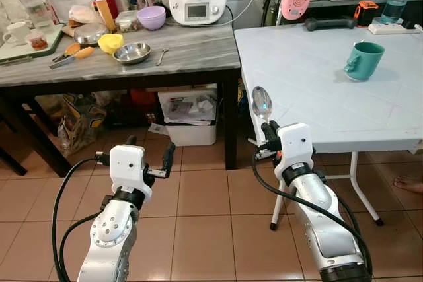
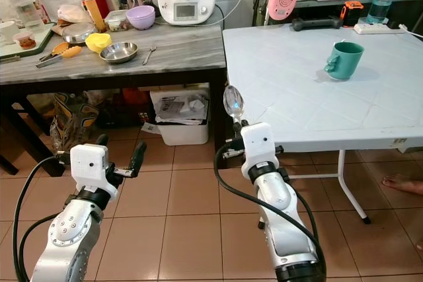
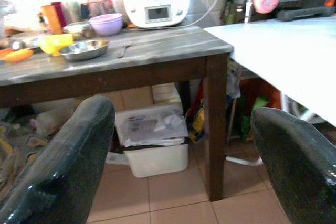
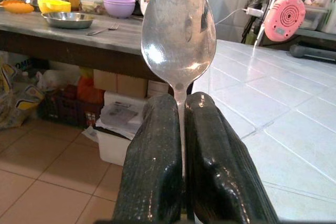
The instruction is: Setting the table
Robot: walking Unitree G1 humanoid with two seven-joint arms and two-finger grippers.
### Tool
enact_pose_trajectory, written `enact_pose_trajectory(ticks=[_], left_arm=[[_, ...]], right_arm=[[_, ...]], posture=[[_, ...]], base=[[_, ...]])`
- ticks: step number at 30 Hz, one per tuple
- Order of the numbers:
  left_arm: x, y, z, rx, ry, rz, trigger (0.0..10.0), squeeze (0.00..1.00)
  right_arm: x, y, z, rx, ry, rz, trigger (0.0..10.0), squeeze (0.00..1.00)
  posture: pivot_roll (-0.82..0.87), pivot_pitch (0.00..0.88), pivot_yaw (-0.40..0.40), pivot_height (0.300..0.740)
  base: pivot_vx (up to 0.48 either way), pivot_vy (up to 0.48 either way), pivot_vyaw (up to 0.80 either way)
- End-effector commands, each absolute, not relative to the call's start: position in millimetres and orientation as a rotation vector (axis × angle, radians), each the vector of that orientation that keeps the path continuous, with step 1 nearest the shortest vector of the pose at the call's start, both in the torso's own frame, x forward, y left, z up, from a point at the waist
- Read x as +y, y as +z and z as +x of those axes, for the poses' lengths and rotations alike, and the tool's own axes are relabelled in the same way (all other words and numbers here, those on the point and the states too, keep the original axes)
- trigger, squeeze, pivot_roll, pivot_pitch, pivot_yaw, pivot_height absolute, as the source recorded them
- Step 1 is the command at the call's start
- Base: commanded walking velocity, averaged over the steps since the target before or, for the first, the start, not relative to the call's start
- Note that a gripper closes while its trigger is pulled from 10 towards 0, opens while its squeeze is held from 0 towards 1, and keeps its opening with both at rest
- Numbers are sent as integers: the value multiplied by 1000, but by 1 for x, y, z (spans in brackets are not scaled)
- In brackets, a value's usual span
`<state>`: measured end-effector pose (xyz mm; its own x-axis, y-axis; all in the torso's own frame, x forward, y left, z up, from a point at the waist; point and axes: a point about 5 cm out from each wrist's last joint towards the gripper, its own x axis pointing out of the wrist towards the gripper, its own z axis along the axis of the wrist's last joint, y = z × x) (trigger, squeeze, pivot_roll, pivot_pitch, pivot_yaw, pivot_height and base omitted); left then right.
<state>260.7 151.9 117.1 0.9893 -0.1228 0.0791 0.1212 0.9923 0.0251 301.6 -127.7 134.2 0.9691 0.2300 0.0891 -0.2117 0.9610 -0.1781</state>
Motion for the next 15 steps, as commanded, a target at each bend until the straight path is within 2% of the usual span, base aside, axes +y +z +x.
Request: enact_pose_trajectory(ticks=[1,9,15], left_arm=[[158,123,261,-102,-99,39,10000,0],[152,138,268,-135,-123,-2,10000,0],[149,195,300,-287,-170,84,10000,0]], right_arm=[[-122,144,303,-151,242,-152,10000,0],[-124,149,305,-168,234,-154,10000,0],[-122,151,308,-175,237,-154,10000,0]], posture=[[-116,34,97,740],[-114,28,85,740],[-104,26,94,740]], base=[[0,0,0],[0,0,0],[0,0,0]])
